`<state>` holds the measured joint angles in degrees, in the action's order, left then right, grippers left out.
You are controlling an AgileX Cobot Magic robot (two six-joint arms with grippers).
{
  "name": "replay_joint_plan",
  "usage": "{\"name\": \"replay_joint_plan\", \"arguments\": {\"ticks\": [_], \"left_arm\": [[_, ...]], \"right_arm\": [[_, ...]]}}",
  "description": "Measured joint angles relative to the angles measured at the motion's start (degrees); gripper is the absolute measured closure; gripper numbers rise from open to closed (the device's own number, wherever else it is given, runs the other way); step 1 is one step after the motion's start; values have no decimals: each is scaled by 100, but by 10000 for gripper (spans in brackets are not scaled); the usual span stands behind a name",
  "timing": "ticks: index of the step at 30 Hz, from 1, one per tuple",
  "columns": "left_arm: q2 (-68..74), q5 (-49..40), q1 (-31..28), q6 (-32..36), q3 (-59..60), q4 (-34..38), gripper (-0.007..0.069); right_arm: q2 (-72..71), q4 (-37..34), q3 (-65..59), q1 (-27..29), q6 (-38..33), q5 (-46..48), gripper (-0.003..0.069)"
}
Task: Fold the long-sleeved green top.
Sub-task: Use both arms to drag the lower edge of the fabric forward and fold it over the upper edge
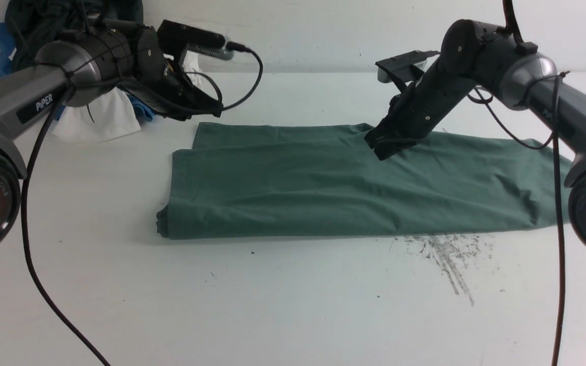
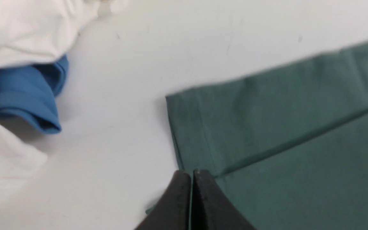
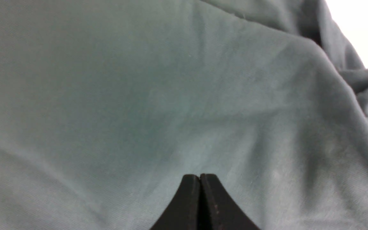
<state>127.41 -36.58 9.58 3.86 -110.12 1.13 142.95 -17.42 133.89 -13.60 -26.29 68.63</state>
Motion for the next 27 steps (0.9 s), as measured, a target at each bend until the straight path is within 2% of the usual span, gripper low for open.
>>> {"name": "replay_joint_plan", "arguments": {"ticks": [2,5,6,8,11,13,16,18,20,23,27], "left_arm": [[18,-103,-42,-128,-14,27,622],[342,-430,-201,-274,-21,153,522],[394,-440,-218,-274,-21,156,513],[682,-426,-281,-268,-11,161,396],[801,-221,-281,-174,-21,194,338],[827,-195,-273,-134,-27,211,346],[848,-208,-235,40,-52,282,510],[835,-273,-190,87,-57,276,584],[763,-482,-154,195,-57,275,615],[593,-715,-125,349,-17,275,622],[146,-337,-75,636,-4,281,622]], "right_arm": [[0,0,0,0,17,20,673],[0,0,0,0,56,177,673],[0,0,0,0,68,189,673],[0,-74,0,0,164,219,673],[0,-109,0,0,328,231,673],[0,-109,0,0,380,231,673],[-20,-109,-91,0,584,231,673],[-53,-109,-214,0,606,236,673],[-113,-64,-298,0,606,252,673],[-238,134,-334,0,607,257,673],[-428,458,-334,0,612,252,673]]}}
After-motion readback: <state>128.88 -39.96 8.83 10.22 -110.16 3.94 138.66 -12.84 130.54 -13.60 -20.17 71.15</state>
